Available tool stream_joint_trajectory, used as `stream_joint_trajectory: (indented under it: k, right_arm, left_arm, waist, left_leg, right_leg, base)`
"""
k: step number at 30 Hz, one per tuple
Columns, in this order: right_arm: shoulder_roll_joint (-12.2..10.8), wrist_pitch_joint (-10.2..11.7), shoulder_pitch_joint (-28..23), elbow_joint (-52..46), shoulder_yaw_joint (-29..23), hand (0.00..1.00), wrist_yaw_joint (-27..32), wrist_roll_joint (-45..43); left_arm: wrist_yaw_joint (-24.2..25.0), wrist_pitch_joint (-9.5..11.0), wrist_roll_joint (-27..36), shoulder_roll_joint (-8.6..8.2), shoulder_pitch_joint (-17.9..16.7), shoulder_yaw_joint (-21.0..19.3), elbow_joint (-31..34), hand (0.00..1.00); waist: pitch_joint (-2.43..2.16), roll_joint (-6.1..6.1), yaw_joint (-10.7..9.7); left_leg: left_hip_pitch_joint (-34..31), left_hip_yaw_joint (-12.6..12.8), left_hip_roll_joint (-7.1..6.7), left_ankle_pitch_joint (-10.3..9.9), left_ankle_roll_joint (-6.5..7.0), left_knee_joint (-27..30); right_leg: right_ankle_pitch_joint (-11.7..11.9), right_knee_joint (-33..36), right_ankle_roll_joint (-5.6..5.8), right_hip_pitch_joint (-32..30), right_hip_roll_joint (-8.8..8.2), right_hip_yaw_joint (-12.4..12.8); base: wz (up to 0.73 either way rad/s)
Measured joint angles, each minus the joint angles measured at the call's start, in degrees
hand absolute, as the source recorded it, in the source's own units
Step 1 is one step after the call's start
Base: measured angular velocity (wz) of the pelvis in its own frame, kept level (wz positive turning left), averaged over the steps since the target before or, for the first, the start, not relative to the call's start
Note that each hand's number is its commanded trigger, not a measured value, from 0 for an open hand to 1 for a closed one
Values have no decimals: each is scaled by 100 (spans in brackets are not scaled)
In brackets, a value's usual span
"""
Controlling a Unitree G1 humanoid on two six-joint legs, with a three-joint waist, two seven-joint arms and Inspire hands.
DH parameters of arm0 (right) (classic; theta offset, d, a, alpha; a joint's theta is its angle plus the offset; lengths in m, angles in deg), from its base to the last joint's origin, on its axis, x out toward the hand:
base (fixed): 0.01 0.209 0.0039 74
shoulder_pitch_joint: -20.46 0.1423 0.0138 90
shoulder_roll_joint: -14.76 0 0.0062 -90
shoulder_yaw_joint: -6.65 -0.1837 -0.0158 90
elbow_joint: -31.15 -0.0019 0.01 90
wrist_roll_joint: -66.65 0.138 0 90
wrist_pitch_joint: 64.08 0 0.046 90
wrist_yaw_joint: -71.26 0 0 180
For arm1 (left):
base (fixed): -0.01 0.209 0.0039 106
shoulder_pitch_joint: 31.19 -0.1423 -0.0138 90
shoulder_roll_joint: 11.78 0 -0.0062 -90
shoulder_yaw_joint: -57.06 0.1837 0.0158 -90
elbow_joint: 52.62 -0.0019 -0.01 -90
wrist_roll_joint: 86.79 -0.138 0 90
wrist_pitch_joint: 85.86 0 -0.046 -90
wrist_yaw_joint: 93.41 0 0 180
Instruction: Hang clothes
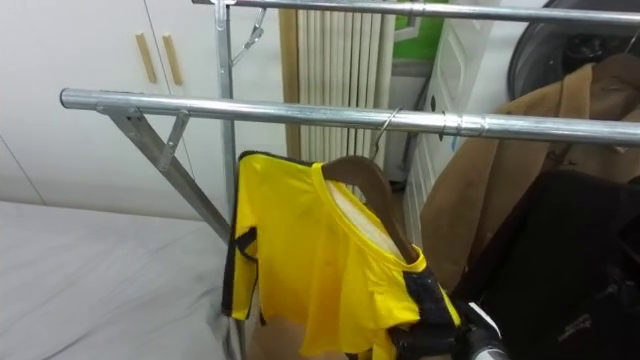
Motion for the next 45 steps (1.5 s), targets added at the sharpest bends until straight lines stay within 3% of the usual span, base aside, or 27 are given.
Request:
stream_joint_trajectory:
  k: [12, 19, 29, 45]
  right_arm:
    - [103, -1, -1, -1293, 11, 0, 249, -878]
    - [105, -26, -2, -1808, 7, 0, 347, -1126]
    - [273, -51, -132, -2948, 5, 0, 499, -1599]
    - [363, -59, -231, -3053, 1, 0, 388, -1922]
  left_arm:
    - [4, 0, 114, 27, -1, -35, -15, 0]
    - [-23, 1, 104, 42, 11, -72, -12, 0]
    - [-33, 1, 107, 46, 32, -133, -19, 0]
    - [-12, -1, 103, 46, 27, -132, -20, 0]
  waist:
    - [-20, -48, 21]
    - [15, -128, -8]
    - [-2, -157, -19]
    - [-2, -153, -24]
  left_leg:
    - [13, 90, 4, 0, 0, -14]
    - [-13, 129, 11, 1, 0, -15]
    - [-67, 102, 11, 1, -1, -6]
    - [-77, 163, 12, 1, -1, -6]
  right_leg:
    - [-1, 24, 0, -51, 2, 70]
    - [-12, 118, -9, -114, 0, 76]
    - [-14, 126, -13, -171, 0, 85]
    - [-14, 120, -13, -195, 2, 125]
  base:
    - [-3]
    - [-1]
    - [0]
    - [-1]
